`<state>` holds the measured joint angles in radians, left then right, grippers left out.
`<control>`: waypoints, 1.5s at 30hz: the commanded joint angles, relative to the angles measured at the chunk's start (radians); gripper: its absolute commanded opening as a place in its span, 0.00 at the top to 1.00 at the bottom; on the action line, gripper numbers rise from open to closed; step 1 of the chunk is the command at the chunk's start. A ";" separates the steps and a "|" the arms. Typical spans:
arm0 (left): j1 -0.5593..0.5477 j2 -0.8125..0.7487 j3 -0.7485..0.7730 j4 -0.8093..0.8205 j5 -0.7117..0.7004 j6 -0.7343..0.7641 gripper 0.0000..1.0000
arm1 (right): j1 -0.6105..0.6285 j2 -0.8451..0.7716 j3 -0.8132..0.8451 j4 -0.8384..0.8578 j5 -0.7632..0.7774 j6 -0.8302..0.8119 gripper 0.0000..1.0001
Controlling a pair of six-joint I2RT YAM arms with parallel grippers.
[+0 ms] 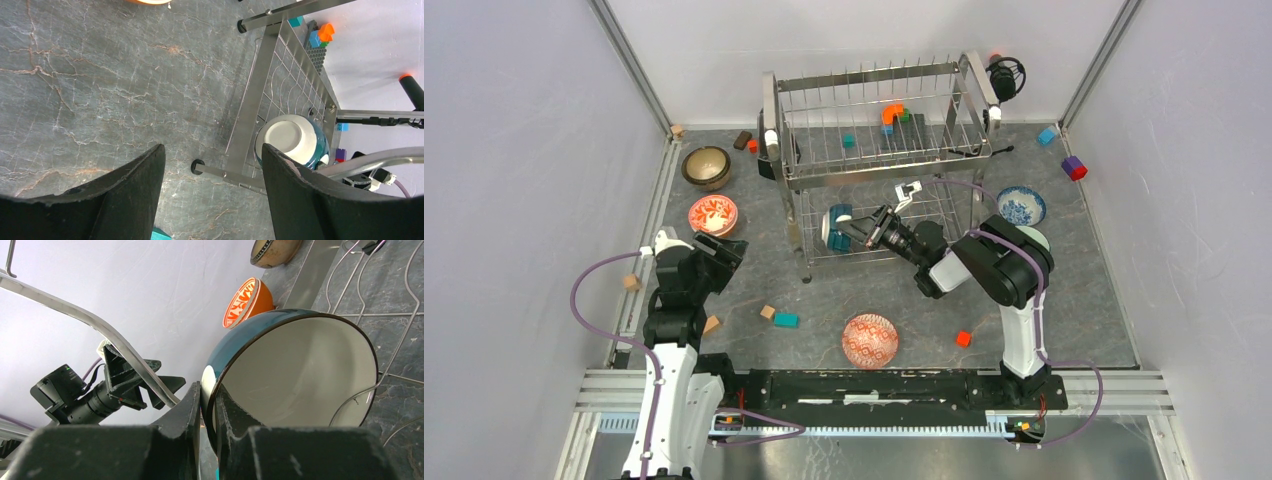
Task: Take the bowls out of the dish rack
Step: Pick up the bowl from the dish rack.
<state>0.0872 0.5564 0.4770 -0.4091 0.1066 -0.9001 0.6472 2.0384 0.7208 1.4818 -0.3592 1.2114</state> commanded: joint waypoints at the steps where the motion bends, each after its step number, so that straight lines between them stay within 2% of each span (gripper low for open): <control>1: -0.005 -0.008 0.000 0.034 -0.006 0.027 0.24 | 0.001 -0.070 -0.020 0.475 -0.069 0.068 1.00; 8: -0.005 -0.012 0.000 0.033 -0.005 0.026 0.24 | 0.001 -0.100 -0.015 0.475 -0.078 0.070 1.00; 24: -0.005 -0.003 0.000 0.036 0.000 0.026 0.24 | 0.038 -0.040 0.044 0.475 -0.092 0.113 1.00; 45: -0.005 -0.008 0.000 0.032 -0.005 0.025 0.24 | 0.037 -0.230 -0.095 0.468 -0.135 0.109 1.00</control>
<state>0.0826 0.5571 0.4770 -0.4091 0.1066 -0.9001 0.6865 1.8992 0.6563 1.4715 -0.4618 1.2930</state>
